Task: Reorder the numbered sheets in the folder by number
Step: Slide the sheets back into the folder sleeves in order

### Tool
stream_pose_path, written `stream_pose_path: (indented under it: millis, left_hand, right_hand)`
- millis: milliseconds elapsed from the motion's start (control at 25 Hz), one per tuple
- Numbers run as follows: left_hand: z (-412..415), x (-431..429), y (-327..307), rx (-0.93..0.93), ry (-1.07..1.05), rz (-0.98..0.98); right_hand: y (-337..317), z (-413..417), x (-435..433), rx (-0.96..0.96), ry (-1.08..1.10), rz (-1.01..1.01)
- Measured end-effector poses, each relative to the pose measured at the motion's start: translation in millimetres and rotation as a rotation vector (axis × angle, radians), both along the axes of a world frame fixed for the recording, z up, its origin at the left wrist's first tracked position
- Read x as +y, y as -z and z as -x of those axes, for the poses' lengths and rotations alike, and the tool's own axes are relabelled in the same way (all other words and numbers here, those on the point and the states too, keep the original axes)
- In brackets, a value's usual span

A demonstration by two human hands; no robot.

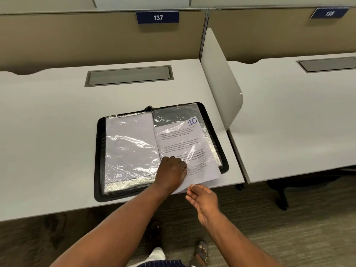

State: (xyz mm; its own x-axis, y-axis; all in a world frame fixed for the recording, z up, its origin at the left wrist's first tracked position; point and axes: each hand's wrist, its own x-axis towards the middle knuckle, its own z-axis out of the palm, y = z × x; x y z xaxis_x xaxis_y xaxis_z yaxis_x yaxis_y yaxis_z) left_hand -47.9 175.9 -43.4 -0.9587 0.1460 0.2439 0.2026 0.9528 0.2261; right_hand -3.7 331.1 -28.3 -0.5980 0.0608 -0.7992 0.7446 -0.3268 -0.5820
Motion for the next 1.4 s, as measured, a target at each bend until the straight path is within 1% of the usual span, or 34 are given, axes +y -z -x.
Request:
stream_pose_path:
  millis: [120,200,360,520,720,1040,1200,1320,1400]
  left_hand:
    - [-3.6,-1.5,-5.4,0.02,-0.005,-0.029]
    - [-5.6,-4.7,-8.5,0.03,-0.015,-0.043]
    - [-6.8,-6.3,-12.0,0.033,-0.003,-0.014]
    - [-8.6,-5.0,-11.4,0.032,0.019,0.005]
    - [-12.7,-7.6,-15.2,0.007,0.002,-0.03]
    - [-17.7,-14.6,-19.1,-0.024,0.024,-0.087]
    - [-18.9,-17.7,-20.7,-0.023,0.03,-0.109]
    - [-21.3,-27.0,-22.0,-0.072,-0.013,-0.142]
    - [-22.0,-37.4,-23.5,-0.12,-0.043,-0.166]
  right_hand:
    - [-3.7,13.9,-7.5,0.023,-0.009,-0.011]
    - [-6.3,19.0,-12.1,0.025,-0.018,-0.058]
    - [-6.1,19.3,-19.0,-0.002,0.009,-0.13]
    - [-8.5,27.6,-31.2,0.024,0.016,-0.118]
    - [-9.7,48.2,-43.5,0.047,-0.011,-0.109]
    - [-5.1,67.5,-51.2,0.034,-0.067,-0.274]
    - [-7.6,67.8,-55.2,0.04,-0.081,-0.32]
    - [-9.7,59.6,-49.8,0.037,-0.07,-0.323]
    - [-12.2,48.4,-40.9,0.042,-0.039,-0.382]
